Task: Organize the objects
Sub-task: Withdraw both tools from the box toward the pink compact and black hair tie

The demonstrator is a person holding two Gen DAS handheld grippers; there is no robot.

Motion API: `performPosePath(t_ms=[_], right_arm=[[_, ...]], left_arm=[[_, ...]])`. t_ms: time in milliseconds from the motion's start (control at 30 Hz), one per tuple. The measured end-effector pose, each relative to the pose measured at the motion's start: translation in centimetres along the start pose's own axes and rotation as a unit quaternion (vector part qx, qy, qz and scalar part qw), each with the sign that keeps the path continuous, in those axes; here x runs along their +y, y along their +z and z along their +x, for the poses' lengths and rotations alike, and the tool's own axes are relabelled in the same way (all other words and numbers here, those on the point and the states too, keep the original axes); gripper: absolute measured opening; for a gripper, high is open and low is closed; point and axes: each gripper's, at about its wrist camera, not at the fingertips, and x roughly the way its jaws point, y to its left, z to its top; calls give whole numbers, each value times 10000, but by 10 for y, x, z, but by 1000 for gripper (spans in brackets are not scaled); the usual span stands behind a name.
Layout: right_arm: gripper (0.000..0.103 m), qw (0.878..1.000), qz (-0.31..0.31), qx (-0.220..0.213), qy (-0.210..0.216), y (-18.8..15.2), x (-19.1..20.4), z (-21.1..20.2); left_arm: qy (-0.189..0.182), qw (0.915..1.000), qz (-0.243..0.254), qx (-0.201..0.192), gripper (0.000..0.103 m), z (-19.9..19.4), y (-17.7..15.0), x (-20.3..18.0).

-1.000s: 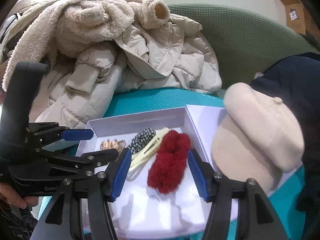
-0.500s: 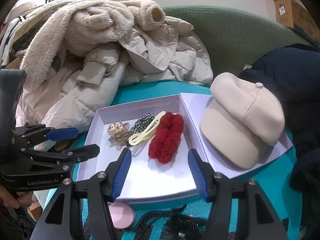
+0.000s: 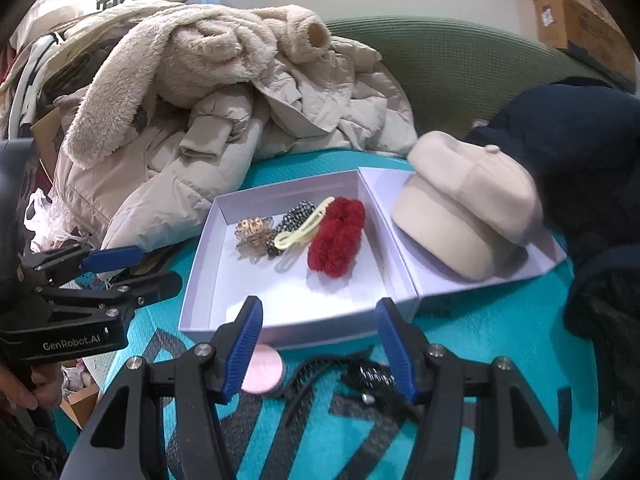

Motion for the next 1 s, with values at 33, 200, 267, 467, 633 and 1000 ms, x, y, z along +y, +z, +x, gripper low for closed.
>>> performPosePath(t_ms=[33,200,267,467,633,1000], right_arm=[[59,10000,9,16,-63,-3,0,-4],[59,9996,107,33,-255,-21,-1,-19],[59,9994,174,29,-284,-30,-2,-24],[59,9987,367,90,-345,-53,-4,-31],[59,9986,430,138,-290,-70,-7,-30],[59,9961,639,323,-519,-98,-26,-11]], left_arm=[[-24,10000,27,31,66,0,-4,-2],[-119,9997,192,105,66,-1,-21,-13],[-200,9994,247,101,66,-2,-27,-16],[-289,9984,421,251,66,1,-45,-27],[-540,9969,498,271,66,5,-55,-35],[-543,9951,680,476,66,35,-67,-55]])
